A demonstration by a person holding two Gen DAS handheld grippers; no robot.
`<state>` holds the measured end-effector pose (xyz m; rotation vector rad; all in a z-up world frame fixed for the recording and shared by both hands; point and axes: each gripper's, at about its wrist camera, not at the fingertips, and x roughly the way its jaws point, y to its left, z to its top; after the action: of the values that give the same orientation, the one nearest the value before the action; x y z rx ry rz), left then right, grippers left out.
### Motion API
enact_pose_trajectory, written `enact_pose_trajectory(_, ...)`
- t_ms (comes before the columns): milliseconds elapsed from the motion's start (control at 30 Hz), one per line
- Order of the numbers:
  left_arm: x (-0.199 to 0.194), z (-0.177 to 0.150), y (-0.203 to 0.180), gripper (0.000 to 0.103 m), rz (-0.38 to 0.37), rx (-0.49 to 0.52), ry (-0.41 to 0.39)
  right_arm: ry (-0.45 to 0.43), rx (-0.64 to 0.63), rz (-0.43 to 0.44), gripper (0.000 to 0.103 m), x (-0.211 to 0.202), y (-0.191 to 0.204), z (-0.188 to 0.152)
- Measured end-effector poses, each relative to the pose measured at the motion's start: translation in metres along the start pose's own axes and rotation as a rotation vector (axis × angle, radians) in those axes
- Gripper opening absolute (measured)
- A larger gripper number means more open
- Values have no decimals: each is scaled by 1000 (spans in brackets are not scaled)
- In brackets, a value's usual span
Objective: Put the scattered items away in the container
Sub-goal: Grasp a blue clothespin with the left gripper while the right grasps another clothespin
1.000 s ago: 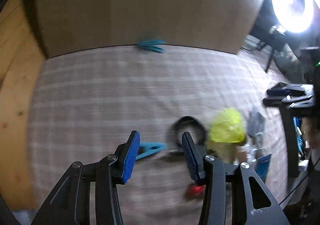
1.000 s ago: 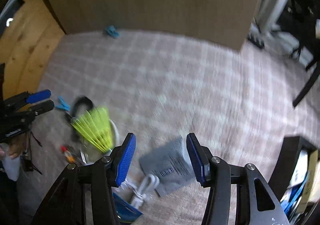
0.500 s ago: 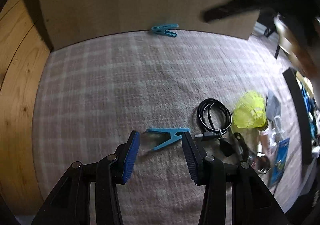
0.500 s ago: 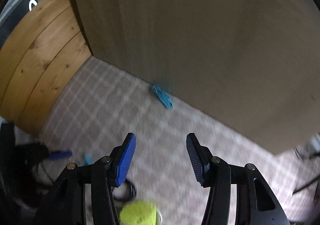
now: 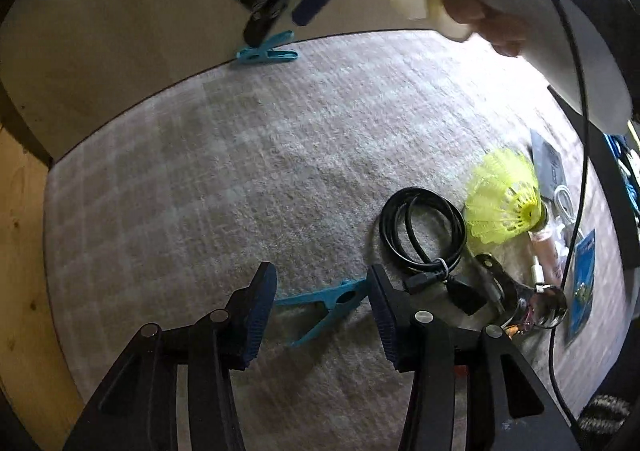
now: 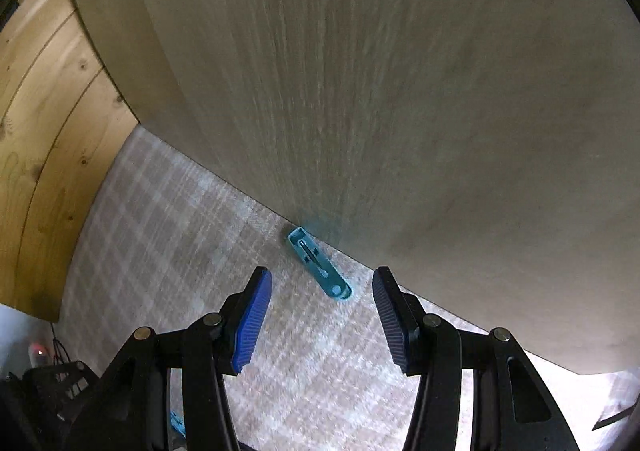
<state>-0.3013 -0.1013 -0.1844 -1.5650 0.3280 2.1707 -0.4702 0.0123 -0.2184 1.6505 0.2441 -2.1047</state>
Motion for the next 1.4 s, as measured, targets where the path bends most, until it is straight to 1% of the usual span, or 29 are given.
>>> enact_pose_trajectory(100,0,-1,-2,51,-7,26,8,15,-9,-7,49,12,5,3)
enact_pose_trajectory(300,3,-9,-2,49,-14,33,43,37,-25,3,48,27,20,3)
enact_pose_trajectory(400,-2,-13,-3,48,-14,34,39,57,-28,8,48,35,27,2)
enact_pose_trajectory(467,-3,-15,-3,43,3,27,40,59,-35,-2,48,38,30,0)
enact_pose_trajectory(533,-5,-15,-2,32,33,18,43,58,-42,-6,45,40,33,-2)
enact_pose_trajectory(633,-9,-14,2,25,46,-20,43,59,-35,-10,39,40,34,-7)
enact_pose_trajectory(667,-10,-15,3,25,47,-31,40,61,-31,-7,37,40,33,-8)
enact_pose_trajectory(733,-13,-17,5,24,47,-60,34,69,-25,-2,28,39,32,-13)
enact_pose_trajectory(767,-14,-18,7,24,52,-73,31,73,-25,-3,25,39,32,-16)
enact_pose_trajectory(900,-21,-23,12,24,64,-133,22,78,-10,6,11,36,27,-29)
enact_pose_trajectory(1033,-30,-32,16,24,51,-207,13,85,36,56,11,33,19,-43)
enact_pose_trajectory(1133,-37,-39,17,24,53,-233,11,70,49,71,11,29,17,-52)
enact_pose_trajectory(1200,-44,-42,21,24,53,-257,7,63,75,106,11,24,15,-60)
enact_pose_trajectory(1233,-45,-52,23,24,50,-268,2,60,79,114,11,19,11,-60)
enact_pose_trajectory(1267,-50,-55,24,24,51,-280,-4,54,73,119,11,12,7,-58)
enact_pose_trajectory(1333,-57,-64,32,24,51,-303,-14,37,68,115,11,4,5,-65)
enact_pose_trajectory(1400,-66,-74,34,24,49,-323,-30,24,78,136,11,-5,8,-73)
